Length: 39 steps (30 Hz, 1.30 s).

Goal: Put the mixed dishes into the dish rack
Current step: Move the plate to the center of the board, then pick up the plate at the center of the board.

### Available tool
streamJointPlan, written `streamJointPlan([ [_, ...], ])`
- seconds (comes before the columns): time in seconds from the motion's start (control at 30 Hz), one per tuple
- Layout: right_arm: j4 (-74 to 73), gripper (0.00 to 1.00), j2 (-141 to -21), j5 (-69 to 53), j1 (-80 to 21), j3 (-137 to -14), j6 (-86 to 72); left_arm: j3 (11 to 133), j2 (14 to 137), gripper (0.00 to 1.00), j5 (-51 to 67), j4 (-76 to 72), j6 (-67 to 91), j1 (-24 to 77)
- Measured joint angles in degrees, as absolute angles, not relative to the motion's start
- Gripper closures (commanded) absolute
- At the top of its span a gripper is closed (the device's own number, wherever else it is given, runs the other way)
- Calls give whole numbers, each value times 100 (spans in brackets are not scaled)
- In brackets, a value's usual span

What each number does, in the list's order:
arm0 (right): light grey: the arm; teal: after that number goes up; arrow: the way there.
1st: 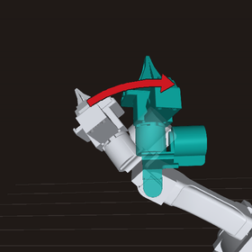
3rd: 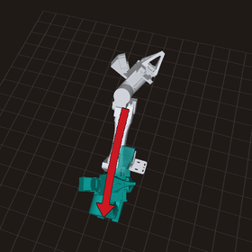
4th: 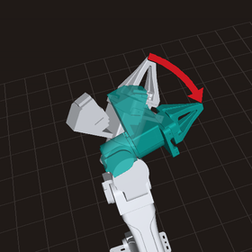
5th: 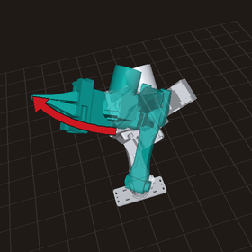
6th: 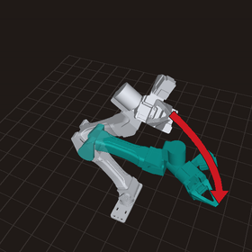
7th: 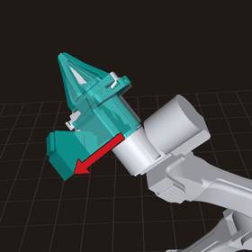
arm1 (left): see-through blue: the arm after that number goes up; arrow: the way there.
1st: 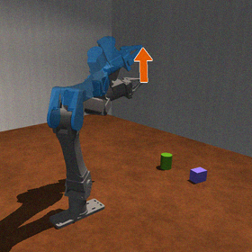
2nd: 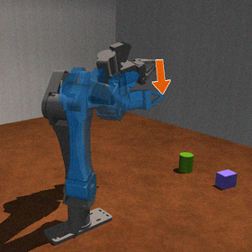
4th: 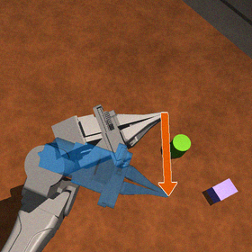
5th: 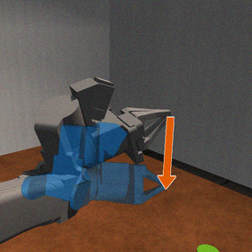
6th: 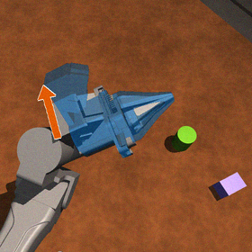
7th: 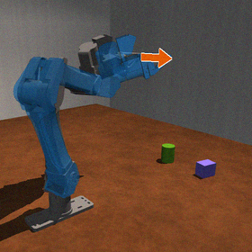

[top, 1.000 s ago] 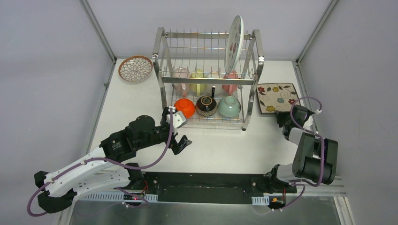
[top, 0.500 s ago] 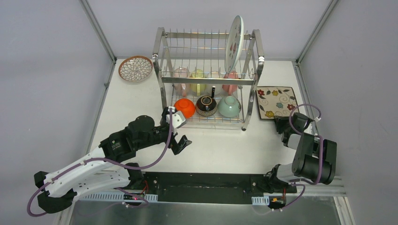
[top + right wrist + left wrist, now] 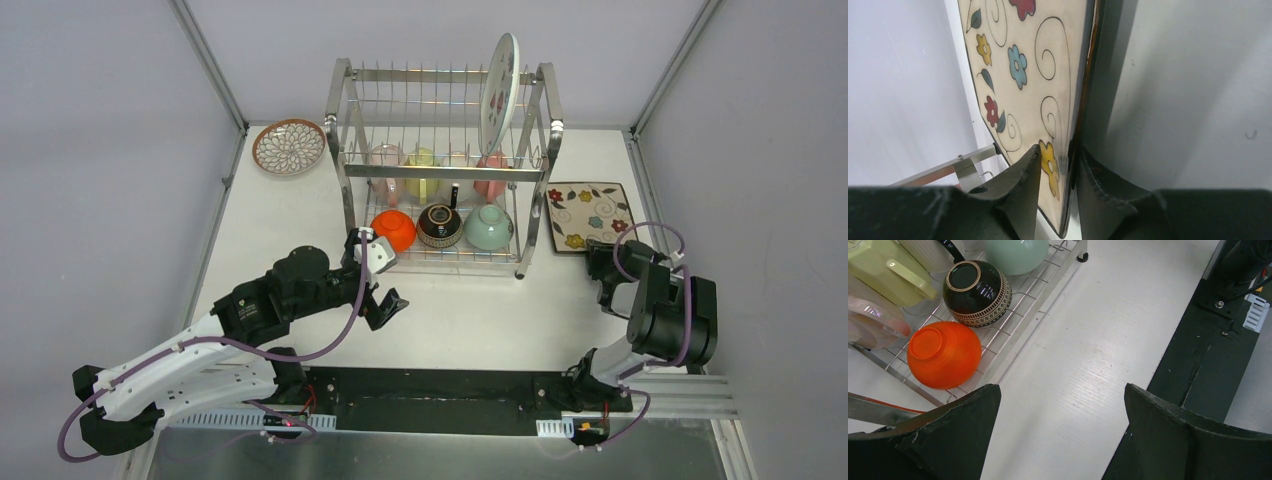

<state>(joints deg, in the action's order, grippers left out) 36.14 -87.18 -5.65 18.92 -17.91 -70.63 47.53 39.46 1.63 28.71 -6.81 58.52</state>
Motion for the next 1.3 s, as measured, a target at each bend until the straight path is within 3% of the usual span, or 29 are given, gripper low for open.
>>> streamJointPlan([
  [0.37,4532,99,-9242,-598,1931,-1627,-7332,4753,3959,1,163,2871,-681,5852],
  [0.53,4477,100,-8941,-692,2023,-1555,-7299,4753,3983,1,152,2871,-676,5852],
  [0.97,305,100,-5865,-416,2394,-1859,-6512,4753,4018,1,-137,2871,-456,5852],
  [1.3,-3070,100,-4296,-193,2438,-2801,-5835,4755,4171,4,-110,2867,-405,5852],
])
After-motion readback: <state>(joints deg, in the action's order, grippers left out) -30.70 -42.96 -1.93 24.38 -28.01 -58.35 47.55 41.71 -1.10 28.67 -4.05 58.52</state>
